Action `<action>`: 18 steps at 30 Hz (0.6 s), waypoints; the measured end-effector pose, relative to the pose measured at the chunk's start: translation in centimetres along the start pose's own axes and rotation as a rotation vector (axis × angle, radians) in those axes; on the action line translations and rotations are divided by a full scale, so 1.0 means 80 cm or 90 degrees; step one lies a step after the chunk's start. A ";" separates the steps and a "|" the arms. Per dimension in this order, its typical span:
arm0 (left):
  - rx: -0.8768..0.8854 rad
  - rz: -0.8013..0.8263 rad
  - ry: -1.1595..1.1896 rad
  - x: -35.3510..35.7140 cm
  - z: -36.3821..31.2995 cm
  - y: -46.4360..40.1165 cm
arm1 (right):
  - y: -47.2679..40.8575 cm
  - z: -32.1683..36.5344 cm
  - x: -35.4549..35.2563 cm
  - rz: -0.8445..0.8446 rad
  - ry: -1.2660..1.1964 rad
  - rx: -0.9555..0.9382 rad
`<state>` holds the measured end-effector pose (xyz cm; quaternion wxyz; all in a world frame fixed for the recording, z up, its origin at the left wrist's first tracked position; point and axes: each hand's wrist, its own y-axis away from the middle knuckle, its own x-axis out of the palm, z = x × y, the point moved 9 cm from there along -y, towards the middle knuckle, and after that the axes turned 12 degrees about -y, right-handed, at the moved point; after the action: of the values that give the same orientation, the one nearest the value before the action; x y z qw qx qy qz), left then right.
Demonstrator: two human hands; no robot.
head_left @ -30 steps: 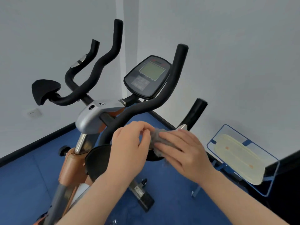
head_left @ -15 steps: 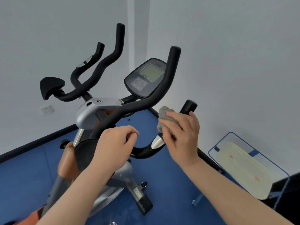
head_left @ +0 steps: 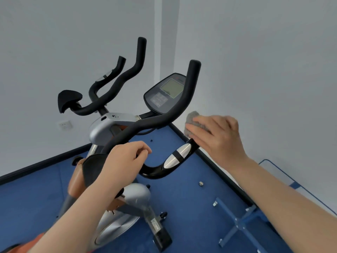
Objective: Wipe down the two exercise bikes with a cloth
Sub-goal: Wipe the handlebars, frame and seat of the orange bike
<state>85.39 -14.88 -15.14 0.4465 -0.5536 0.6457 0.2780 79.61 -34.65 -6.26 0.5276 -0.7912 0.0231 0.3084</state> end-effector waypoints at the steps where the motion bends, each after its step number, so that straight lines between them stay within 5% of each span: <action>1: -0.002 0.000 0.002 0.000 0.000 0.001 | -0.008 -0.023 -0.012 -0.043 -0.022 0.071; 4: -0.012 0.003 0.000 0.000 0.001 0.001 | 0.006 -0.075 -0.030 -0.202 -0.181 0.406; 8: -0.020 0.003 -0.013 0.000 0.002 -0.001 | 0.055 -0.025 0.022 -0.282 -0.493 0.706; 13: -0.030 0.010 -0.032 0.001 0.001 -0.001 | 0.079 -0.033 0.040 -0.400 -0.613 0.907; 18: -0.044 0.004 -0.021 0.001 0.004 0.000 | 0.086 -0.020 0.059 -0.330 -0.658 0.949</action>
<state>85.50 -14.65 -15.31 0.4370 -0.5621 0.6298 0.3105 81.70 -37.70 -13.93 0.8946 0.0049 -0.1990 0.4000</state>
